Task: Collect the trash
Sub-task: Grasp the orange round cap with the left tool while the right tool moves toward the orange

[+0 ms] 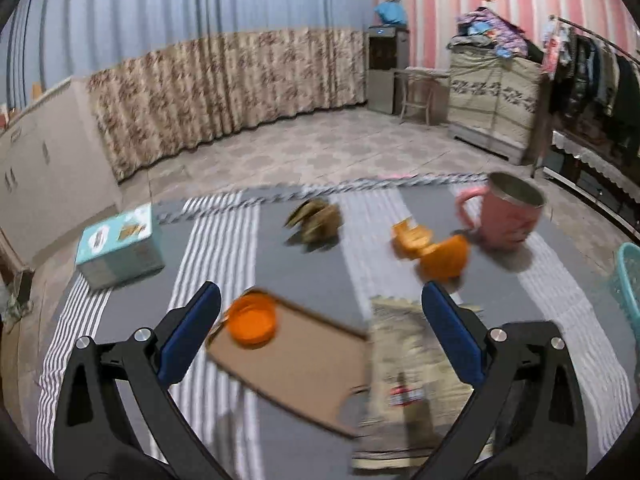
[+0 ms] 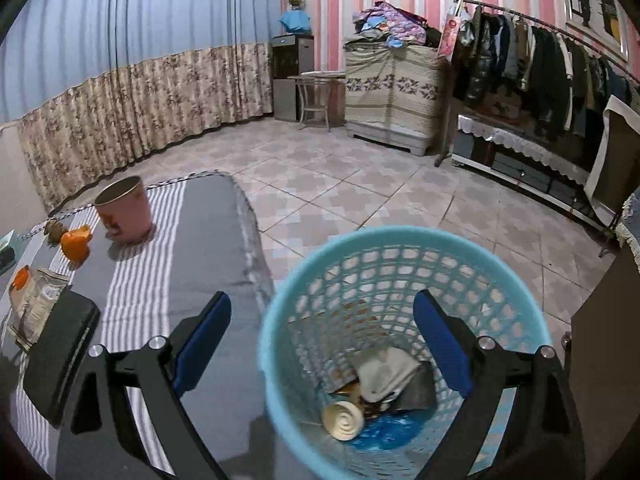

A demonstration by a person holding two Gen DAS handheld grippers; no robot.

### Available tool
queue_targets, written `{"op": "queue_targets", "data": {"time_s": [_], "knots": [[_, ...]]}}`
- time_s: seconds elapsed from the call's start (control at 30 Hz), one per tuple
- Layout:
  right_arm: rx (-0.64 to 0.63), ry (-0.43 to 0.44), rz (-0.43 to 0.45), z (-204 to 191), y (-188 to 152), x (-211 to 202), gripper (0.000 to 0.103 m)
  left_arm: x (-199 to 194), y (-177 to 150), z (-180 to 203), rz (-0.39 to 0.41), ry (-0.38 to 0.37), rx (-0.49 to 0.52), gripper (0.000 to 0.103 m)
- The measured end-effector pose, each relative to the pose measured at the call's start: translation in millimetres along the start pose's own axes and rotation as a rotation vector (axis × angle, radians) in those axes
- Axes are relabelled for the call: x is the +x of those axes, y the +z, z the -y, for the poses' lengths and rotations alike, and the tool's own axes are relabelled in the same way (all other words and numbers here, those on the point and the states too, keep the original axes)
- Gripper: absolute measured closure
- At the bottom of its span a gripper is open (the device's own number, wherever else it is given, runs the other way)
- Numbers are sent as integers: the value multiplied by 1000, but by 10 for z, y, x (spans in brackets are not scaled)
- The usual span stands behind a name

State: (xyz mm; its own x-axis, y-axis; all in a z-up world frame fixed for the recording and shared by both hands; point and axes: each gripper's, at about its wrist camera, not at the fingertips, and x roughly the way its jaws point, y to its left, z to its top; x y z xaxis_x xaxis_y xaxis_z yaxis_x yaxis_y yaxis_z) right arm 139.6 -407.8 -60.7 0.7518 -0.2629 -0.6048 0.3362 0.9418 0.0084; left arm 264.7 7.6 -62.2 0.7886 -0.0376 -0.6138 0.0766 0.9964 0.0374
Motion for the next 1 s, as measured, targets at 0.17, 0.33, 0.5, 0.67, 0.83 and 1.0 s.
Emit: {"op": "queue_targets", "data": {"time_s": [0.17, 0.33, 0.5, 0.67, 0.83, 1.0], "knots": [[24, 31, -17, -214, 37, 50, 12, 215, -75, -156, -53, 2, -7, 20], [9, 46, -6, -407, 50, 48, 12, 434, -206, -223, -153, -5, -28, 38], [-42, 48, -18, -569, 7, 92, 12, 522, -247, -268, -189, -6, -58, 43], [-44, 53, -19, -547, -2, 72, 12, 622, -214, -261, -209, 6, -43, 50], [-46, 53, -18, -533, 18, 52, 12, 624, -185, -168, -201, 4, 9, 87], [-48, 52, -14, -547, 11, 37, 12, 538, -163, -134, -170, 21, 32, 92]]}}
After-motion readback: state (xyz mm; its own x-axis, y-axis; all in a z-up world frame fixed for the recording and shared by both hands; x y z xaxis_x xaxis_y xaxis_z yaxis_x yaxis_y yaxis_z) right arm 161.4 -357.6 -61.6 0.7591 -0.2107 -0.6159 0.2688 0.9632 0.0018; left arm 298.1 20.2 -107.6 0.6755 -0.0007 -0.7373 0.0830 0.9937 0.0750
